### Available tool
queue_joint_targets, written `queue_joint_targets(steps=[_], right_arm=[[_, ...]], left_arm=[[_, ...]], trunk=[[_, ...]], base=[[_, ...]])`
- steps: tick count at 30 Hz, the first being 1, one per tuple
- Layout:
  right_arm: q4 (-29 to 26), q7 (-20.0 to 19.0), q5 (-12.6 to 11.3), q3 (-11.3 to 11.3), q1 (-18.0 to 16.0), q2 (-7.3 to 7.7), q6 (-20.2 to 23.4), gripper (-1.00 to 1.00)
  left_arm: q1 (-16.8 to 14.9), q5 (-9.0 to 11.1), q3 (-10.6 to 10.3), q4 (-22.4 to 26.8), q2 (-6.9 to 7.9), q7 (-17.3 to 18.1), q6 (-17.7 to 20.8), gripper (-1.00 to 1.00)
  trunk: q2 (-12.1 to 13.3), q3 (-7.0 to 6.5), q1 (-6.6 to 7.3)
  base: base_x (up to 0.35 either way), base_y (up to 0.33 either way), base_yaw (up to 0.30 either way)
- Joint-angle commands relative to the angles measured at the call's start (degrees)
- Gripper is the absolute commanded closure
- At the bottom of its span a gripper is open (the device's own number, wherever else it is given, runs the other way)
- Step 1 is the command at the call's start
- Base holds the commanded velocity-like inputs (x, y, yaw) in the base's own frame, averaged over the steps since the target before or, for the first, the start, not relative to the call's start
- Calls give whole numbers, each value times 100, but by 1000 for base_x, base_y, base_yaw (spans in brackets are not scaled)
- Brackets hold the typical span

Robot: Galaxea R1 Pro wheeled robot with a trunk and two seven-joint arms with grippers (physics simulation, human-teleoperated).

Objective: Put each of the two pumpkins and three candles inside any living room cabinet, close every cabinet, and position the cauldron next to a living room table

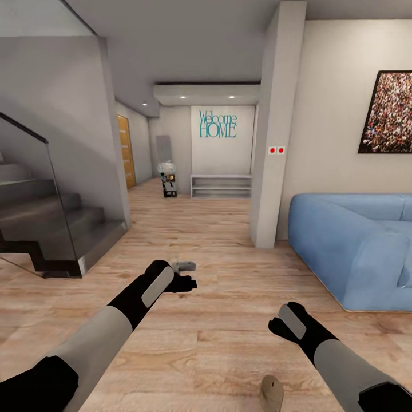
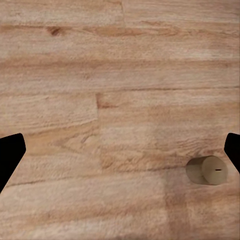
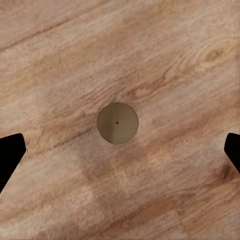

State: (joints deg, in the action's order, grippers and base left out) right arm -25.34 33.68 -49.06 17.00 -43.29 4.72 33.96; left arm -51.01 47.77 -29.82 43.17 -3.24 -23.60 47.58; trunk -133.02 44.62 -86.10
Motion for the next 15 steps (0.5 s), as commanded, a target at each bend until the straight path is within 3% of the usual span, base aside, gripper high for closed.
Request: queue_joint_targets(steps=[1,15], right_arm=[[31,42,-54,57,-59,5,24,-100],[396,42,58,111,-272,-72,11,-100]], left_arm=[[-5,59,-15,5,3,-57,6,-100],[-10,66,-7,-64,7,-64,6,-100]], trunk=[[-45,26,-22],[-606,277,-329]], base=[[0,0,0],[0,0,0]])
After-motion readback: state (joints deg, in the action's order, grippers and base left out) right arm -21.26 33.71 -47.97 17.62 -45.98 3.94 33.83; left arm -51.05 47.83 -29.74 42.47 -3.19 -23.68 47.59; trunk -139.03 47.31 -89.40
